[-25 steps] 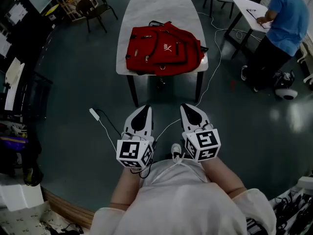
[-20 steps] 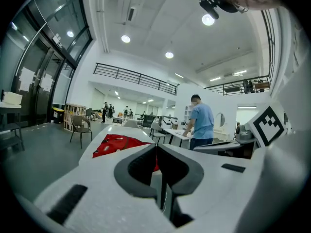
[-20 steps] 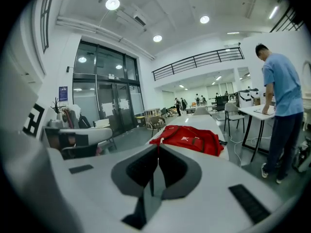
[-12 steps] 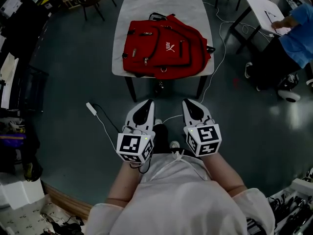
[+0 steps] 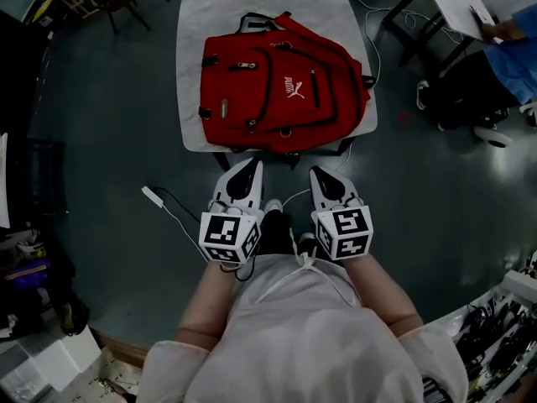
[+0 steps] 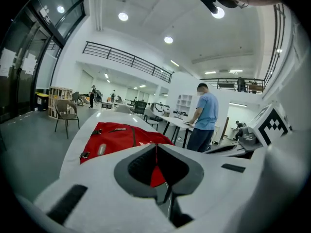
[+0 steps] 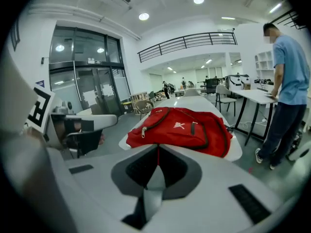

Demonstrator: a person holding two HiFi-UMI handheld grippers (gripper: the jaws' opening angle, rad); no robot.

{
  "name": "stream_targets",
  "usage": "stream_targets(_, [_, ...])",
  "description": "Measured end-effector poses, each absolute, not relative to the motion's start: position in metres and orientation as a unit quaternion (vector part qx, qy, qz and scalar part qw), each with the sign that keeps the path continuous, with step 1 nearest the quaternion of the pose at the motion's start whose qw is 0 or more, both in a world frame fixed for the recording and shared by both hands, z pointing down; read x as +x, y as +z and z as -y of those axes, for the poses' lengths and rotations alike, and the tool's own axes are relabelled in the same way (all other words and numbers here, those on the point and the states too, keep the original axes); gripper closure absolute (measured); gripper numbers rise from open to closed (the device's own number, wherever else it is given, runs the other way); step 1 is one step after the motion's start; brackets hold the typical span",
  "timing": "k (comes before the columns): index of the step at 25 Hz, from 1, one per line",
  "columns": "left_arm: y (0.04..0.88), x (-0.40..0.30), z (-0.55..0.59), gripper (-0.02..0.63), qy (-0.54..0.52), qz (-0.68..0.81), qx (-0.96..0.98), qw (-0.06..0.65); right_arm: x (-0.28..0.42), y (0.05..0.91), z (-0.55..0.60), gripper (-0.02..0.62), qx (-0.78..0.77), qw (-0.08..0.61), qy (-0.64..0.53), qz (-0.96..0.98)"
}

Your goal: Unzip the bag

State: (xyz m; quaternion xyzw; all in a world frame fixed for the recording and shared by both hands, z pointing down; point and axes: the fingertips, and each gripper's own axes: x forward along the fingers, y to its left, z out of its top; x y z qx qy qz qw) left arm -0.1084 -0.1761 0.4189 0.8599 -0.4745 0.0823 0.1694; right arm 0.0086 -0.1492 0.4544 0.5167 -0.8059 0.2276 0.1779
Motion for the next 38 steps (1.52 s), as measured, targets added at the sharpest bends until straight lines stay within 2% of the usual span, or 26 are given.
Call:
stream_targets(13, [0.564, -0.109, 0.229, 0.584, 0.166, 0.405, 0.871, 0.221, -0.043, 0.604, 0.182, 0.563, 0.484, 0.278, 0.306, 0.771])
stream_targets(14, [0.573, -0.109, 0.231, 0.584, 0.175, 0.403, 0.870, 0.223, -0.045, 0.615, 0.184, 0.554, 0.483, 0.279, 0.312, 0.769])
stream_targets(16, [0.588, -0.108, 0.236, 0.584, 0.187, 0.403, 0.866, 0.229, -0.050, 0.632, 0.190, 0.471, 0.481, 0.280, 0.325, 0.765])
stream_targets(20, [0.606, -0.110, 0.241, 0.584, 0.196, 0.407, 0.859, 0.241, -0.051, 0.653, 0.204, 0.457, 0.496, 0.287, 0.326, 0.752])
stream_targets(27, [0.624, -0.110, 0.248, 0.586, 0.201, 0.394, 0.851, 0.282, -0.065, 0.669, 0.221, 0.463, 0.488, 0.280, 0.332, 0.757])
stream_targets(29, [0.624, -0.108, 0.247, 0.586, 0.204, 0.391, 0.853, 0.278, -0.063, 0.671, 0.222, 0.522, 0.494, 0.288, 0.330, 0.751])
stream_targets(31, [0.624, -0.108, 0.247, 0.586, 0.204, 0.391, 0.855, 0.272, -0.059, 0.673, 0.221, 0.554, 0.502, 0.297, 0.331, 0.742])
stream_targets(38, [0.624, -0.108, 0.247, 0.586, 0.206, 0.392, 0.861, 0.248, -0.058, 0.674, 0.212, 0.558, 0.478, 0.314, 0.332, 0.750])
